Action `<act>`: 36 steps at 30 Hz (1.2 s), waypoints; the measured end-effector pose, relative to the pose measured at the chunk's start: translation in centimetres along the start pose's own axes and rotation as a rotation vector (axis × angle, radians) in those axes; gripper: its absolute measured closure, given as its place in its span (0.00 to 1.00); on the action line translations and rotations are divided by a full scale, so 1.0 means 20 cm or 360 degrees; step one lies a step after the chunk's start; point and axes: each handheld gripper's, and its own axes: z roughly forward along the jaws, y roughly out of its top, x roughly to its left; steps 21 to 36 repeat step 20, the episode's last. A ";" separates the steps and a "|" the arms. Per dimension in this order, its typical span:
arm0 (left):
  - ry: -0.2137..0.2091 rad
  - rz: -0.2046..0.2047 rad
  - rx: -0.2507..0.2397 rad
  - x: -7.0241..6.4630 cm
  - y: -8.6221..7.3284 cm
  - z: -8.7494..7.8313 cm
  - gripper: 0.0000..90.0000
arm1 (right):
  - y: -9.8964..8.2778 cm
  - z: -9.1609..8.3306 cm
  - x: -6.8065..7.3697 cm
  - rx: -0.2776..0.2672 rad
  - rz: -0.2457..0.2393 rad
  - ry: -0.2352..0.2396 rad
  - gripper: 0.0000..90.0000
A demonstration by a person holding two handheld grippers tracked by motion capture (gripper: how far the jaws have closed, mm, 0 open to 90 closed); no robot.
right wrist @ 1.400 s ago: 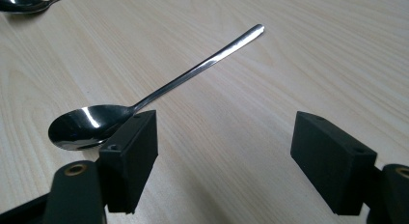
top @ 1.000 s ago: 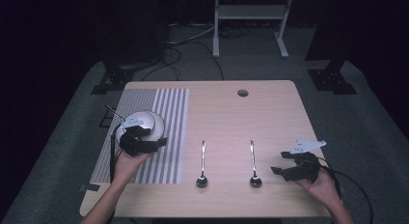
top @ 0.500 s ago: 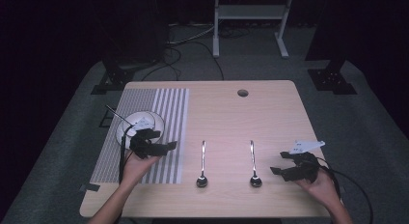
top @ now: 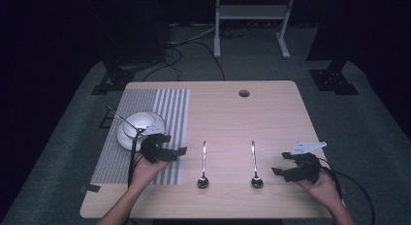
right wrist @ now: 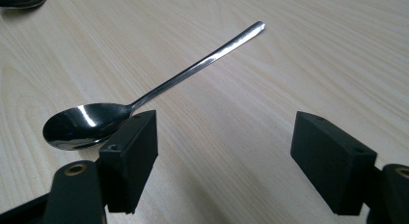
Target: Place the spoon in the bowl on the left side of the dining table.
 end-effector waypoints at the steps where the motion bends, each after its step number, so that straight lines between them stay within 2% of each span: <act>1: -0.0002 0.0006 0.0003 0.00 0.00 0.00 0.11 | 0.00 0.00 0.00 -0.0001 -0.0002 0.0000 0.26; 14: -0.0033 0.0007 0.0035 -0.06 -0.06 0.05 0.11 | -0.01 0.00 0.00 0.0005 0.0005 -0.0002 0.26; 20: -0.0080 -0.0008 0.0041 -0.08 -0.09 0.05 0.11 | 0.00 -0.01 0.01 -0.0007 -0.0003 -0.0002 0.26; 36: -0.0080 -0.0008 0.0041 -0.08 -0.09 0.05 0.11 | 0.00 -0.01 0.01 -0.0007 -0.0003 -0.0002 0.26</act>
